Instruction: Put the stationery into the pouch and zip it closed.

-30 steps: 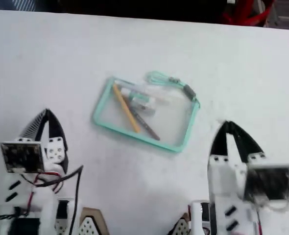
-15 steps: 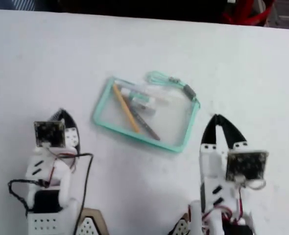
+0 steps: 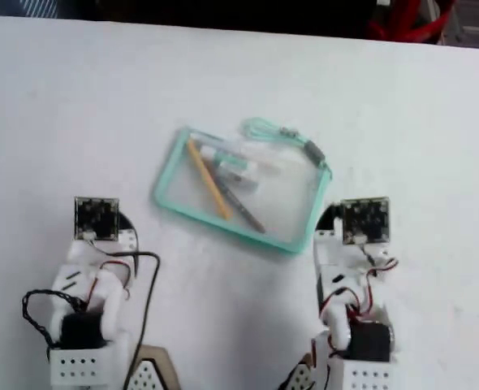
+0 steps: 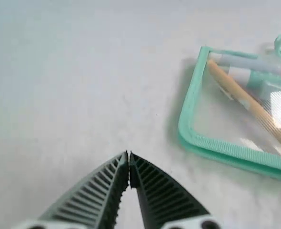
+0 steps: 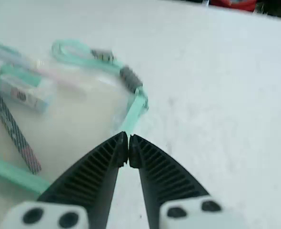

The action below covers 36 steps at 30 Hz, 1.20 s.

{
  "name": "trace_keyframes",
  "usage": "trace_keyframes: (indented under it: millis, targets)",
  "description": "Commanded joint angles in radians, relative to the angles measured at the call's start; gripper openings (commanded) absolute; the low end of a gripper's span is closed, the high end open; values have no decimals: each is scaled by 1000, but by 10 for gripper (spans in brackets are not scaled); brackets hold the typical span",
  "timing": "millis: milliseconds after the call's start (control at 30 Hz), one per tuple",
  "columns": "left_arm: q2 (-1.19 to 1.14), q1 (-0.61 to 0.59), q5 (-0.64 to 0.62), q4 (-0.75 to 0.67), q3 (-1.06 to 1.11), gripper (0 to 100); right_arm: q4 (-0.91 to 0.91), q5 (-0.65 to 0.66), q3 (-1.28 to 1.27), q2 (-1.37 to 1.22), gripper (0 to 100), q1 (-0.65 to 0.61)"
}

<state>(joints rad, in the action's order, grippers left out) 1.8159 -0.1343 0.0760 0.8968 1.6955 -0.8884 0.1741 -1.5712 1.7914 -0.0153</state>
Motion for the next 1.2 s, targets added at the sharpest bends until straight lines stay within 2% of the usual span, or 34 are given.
trace_keyframes:
  millis: [0,167,267,400,467,1167]
  targets:
    - [7,2,5,117,-2,27,-53,2,-64,10,23,-5]
    - [7,39,6,315,-2,27,-189,2,-118,8,24,-10]
    - [7,68,6,381,-2,27,-245,9,-118,8,20,-64]
    - [7,71,6,390,-2,24,-387,9,-120,8,22,-170]
    - [7,68,6,390,-2,24,-384,9,-120,8,21,-199]
    - [7,67,2,390,-2,26,-384,8,-120,8,20,-203]
